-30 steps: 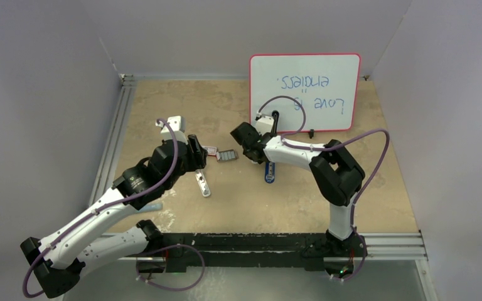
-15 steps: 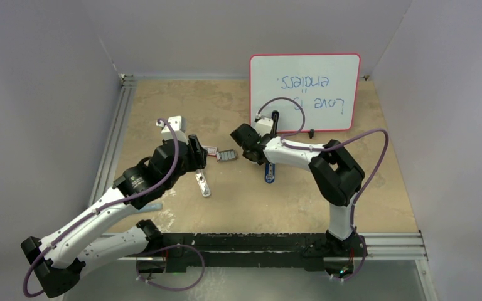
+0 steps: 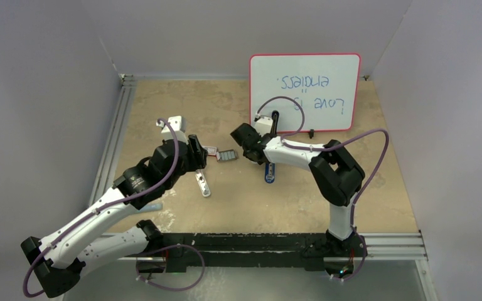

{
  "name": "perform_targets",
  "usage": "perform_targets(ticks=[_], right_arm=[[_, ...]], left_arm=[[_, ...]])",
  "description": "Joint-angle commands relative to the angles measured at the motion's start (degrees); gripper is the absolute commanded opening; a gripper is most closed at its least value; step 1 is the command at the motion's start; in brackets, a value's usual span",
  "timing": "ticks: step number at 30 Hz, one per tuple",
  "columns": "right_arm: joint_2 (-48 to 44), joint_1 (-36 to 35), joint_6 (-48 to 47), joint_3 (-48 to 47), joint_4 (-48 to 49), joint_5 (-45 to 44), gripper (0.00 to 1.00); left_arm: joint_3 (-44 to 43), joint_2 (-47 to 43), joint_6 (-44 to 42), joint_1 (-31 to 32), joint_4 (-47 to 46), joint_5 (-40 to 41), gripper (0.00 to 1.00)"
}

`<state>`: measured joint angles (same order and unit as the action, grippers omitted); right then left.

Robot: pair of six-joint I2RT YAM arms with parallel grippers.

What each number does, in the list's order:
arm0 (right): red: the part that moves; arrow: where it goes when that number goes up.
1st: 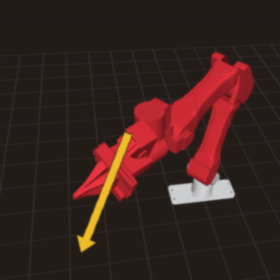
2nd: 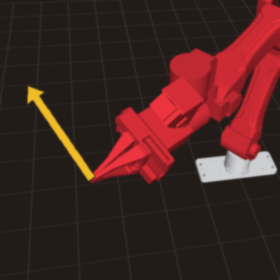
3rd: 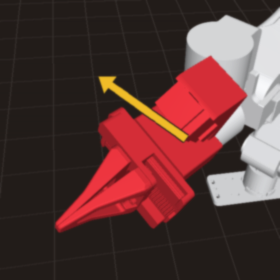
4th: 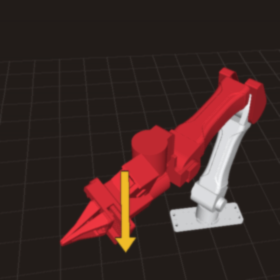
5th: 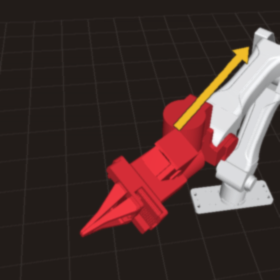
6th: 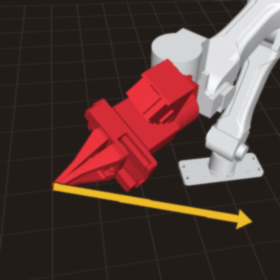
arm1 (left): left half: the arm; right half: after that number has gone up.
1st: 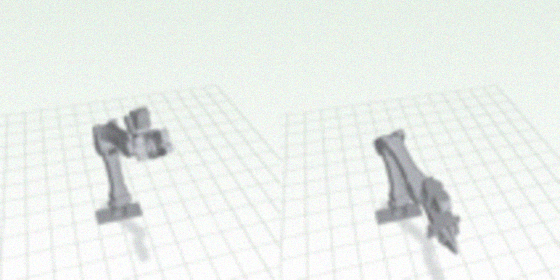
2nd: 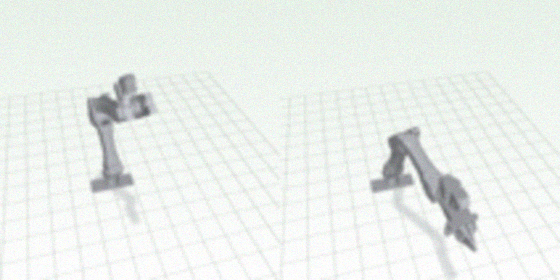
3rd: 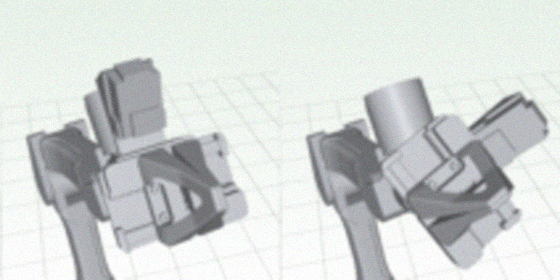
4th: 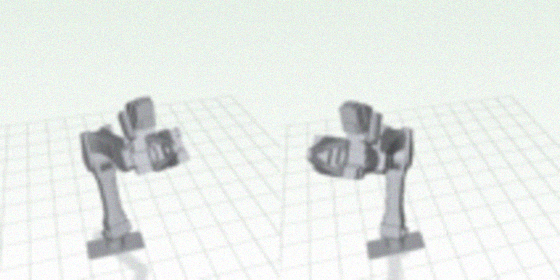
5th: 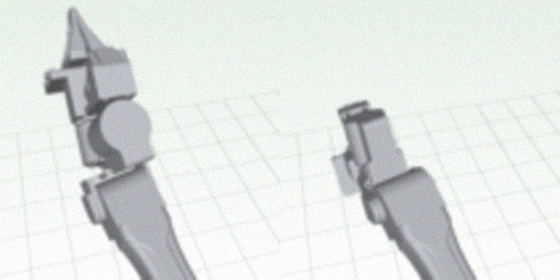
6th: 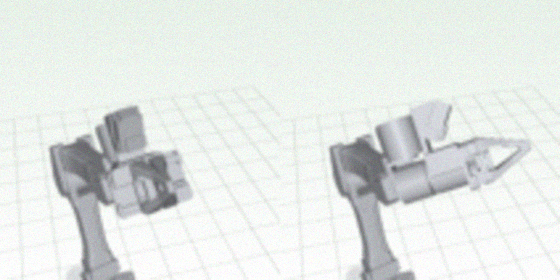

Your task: Load the staples into the stapler

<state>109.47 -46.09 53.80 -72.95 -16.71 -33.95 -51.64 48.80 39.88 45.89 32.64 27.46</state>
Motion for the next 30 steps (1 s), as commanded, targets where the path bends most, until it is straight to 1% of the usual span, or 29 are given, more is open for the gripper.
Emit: perform_targets(ticks=[1,12,23,30], right_arm=[[-1.63,0.3,-1.3,-1.49,1.53,-2.64,0.3],[-1.77,0.63,-1.88,-1.06,2.71,-3.59,0.3],[-0.58,0.82,-1.62,-0.6,2.59,-2.8,0.32],[-0.68,0.82,-1.37,1.1,2.95,-0.3,0.28]], left_arm=[[0.12,-0.28,0.26,0.16,-1.87,0.47,0.5],[0.13,0.04,0.2,0.08,-1.92,0.47,0.5],[0.13,0.16,0.16,0.08,-1.97,0.44,0.5],[0.13,0.16,0.2,0.08,-1.88,0.37,0.5]])
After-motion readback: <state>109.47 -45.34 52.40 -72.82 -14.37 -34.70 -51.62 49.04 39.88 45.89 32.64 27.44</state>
